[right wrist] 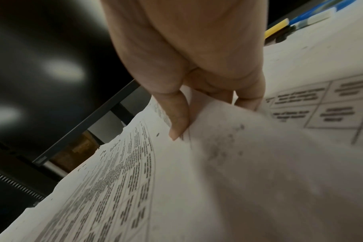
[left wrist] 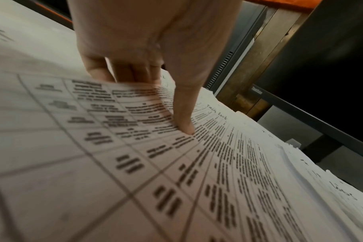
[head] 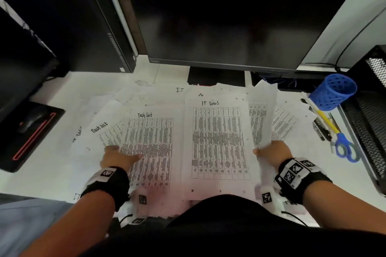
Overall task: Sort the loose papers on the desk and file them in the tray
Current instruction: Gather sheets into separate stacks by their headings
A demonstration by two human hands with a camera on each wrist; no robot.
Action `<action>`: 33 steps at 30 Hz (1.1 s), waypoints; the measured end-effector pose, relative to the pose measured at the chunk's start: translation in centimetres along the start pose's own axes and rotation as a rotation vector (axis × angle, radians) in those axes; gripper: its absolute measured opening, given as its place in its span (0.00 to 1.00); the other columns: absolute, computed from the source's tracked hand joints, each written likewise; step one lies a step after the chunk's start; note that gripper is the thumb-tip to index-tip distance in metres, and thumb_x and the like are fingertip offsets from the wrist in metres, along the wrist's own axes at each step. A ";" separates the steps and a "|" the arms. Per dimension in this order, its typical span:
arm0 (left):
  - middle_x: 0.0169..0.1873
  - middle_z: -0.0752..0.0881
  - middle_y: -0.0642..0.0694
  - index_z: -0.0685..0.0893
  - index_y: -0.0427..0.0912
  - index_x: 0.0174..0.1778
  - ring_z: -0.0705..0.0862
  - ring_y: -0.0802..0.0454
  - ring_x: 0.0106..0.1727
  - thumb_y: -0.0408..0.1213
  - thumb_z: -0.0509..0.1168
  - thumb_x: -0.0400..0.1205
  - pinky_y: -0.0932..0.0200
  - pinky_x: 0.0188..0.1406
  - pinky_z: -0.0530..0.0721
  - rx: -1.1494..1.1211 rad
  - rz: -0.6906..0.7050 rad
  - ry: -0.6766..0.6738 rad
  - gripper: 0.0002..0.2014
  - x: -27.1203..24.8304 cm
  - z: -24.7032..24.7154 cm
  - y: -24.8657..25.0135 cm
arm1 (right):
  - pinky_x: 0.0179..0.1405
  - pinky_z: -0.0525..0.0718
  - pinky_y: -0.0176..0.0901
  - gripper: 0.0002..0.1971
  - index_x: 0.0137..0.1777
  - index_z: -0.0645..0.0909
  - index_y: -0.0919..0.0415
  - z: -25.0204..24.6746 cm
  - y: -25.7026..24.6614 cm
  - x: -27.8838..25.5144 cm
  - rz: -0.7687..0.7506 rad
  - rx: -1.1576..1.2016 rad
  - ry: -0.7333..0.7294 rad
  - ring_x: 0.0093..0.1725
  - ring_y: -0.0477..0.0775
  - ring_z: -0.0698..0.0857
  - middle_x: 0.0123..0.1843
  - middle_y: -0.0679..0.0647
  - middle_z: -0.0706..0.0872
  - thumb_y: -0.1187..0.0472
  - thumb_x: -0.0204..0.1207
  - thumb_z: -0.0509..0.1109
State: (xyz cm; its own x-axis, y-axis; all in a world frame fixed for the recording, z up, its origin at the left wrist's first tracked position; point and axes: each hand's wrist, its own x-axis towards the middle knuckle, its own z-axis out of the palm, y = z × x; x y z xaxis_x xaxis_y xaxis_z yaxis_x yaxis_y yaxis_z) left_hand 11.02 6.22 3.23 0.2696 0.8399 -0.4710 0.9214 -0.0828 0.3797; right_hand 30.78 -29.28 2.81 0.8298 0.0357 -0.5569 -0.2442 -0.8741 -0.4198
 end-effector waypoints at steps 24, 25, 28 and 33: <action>0.48 0.88 0.36 0.84 0.37 0.58 0.84 0.38 0.46 0.41 0.62 0.83 0.50 0.48 0.81 -0.444 0.069 0.239 0.14 -0.4 -1.9 -4.2 | 0.63 0.80 0.59 0.17 0.59 0.80 0.69 0.1 0.1 -0.7 -0.032 0.162 0.004 0.58 0.66 0.84 0.57 0.65 0.87 0.67 0.71 0.75; 0.44 0.87 0.36 0.85 0.37 0.57 0.83 0.39 0.42 0.40 0.62 0.84 0.52 0.44 0.78 -0.456 0.071 0.259 0.13 -0.1 -2.6 -4.4 | 0.63 0.80 0.61 0.16 0.58 0.80 0.69 -0.1 0.3 -0.4 -0.036 0.173 -0.002 0.57 0.66 0.84 0.55 0.65 0.87 0.67 0.71 0.74; 0.38 0.84 0.34 0.83 0.34 0.49 0.82 0.37 0.42 0.42 0.62 0.84 0.52 0.41 0.76 -0.484 0.127 0.325 0.13 0.6 -4.8 -4.6 | 0.60 0.82 0.58 0.12 0.54 0.79 0.70 -0.4 1.2 0.8 -0.019 0.176 -0.018 0.54 0.65 0.84 0.52 0.64 0.86 0.67 0.72 0.72; 0.24 0.67 0.40 0.64 0.40 0.28 0.65 0.45 0.25 0.41 0.65 0.82 0.47 0.27 0.69 -0.490 0.179 0.302 0.21 1.8 -6.6 -3.8 | 0.62 0.82 0.64 0.15 0.61 0.78 0.63 -0.6 2.9 2.4 -0.017 0.304 -0.051 0.59 0.68 0.84 0.59 0.65 0.85 0.68 0.74 0.69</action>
State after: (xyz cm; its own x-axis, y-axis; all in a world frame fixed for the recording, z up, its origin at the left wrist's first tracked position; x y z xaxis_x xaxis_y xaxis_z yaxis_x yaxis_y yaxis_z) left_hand 6.20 11.62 6.22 0.2510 0.9569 -0.1462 0.6132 -0.0403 0.7889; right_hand 32.33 -32.02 0.67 0.8107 0.0800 -0.5800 -0.3760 -0.6881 -0.6206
